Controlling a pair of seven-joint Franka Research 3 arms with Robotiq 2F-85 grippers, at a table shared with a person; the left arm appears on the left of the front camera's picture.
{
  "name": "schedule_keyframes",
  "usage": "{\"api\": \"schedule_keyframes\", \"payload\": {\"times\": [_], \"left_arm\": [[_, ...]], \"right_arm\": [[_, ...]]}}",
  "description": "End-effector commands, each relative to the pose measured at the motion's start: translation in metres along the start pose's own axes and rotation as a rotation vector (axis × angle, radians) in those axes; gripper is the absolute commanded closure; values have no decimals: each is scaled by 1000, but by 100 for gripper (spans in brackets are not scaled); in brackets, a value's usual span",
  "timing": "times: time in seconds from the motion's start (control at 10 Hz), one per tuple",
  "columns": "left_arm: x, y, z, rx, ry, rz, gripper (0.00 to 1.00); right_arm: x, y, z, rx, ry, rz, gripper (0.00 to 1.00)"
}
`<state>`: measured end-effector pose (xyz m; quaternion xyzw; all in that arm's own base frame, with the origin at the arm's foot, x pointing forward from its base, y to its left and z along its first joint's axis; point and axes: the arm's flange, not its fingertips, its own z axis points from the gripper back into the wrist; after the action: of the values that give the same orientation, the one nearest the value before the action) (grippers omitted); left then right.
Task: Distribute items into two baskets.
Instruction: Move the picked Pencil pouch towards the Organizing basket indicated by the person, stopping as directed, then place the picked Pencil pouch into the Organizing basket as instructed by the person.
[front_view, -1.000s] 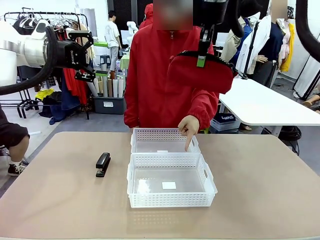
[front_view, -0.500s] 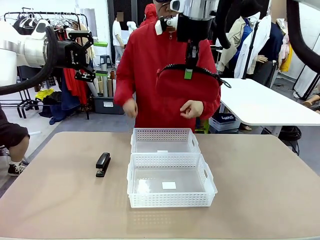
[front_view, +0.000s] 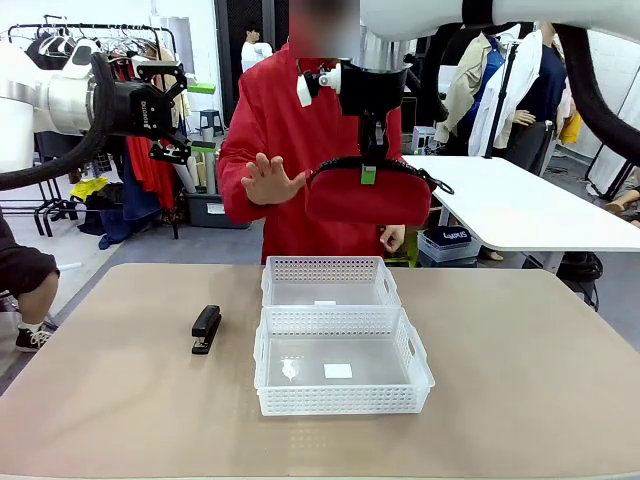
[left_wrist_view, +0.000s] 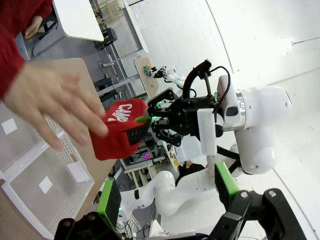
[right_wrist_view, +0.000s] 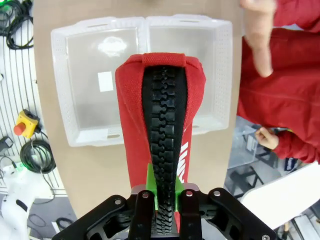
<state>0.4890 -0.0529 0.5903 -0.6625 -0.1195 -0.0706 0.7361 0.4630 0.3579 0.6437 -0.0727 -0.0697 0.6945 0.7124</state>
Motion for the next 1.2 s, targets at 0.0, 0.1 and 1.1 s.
{"api": "schedule_keyframes", "payload": {"times": [0.0,0.1,1.1], "left_arm": [[0,-3,1,-3,0,-5,0],[0,-3,1,-3,0,-5,0],[0,-3,1,-3,0,-5,0]], "right_arm": [[-6,13,-7,-32,15,39,100],[-6,13,-8,-35,18,34,100],[1,8,-5,5,13,10,100]]}}
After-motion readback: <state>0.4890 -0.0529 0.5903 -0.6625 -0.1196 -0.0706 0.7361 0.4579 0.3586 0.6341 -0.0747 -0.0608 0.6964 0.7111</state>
